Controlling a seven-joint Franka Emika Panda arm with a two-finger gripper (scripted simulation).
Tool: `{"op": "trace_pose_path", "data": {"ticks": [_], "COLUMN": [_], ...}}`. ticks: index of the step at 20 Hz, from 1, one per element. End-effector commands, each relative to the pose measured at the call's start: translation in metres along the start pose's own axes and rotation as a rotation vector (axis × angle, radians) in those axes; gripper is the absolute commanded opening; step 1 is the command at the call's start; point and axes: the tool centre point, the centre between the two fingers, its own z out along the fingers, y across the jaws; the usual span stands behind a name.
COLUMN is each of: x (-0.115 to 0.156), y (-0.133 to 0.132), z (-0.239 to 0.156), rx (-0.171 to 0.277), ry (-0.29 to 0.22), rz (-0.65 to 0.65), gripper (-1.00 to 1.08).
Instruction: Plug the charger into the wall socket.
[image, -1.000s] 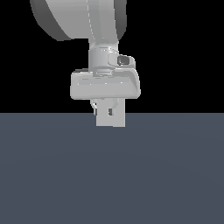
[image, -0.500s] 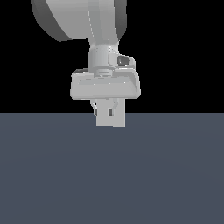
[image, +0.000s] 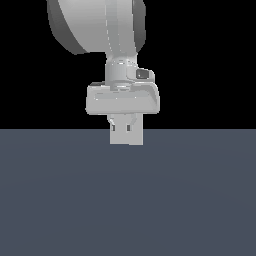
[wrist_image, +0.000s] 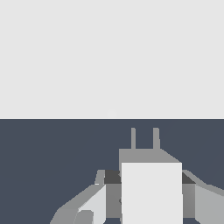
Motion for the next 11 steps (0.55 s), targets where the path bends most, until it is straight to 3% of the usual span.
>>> {"op": "trace_pose_path", "data": {"ticks": [1, 11], "x": [0.009, 0.024], "y": [0.000, 0.000], "z": [0.000, 0.000], "rx": [0.000, 0.000], "ry": [0.000, 0.000], "rz": [0.000, 0.000], "gripper": [-1.00, -1.00]}}
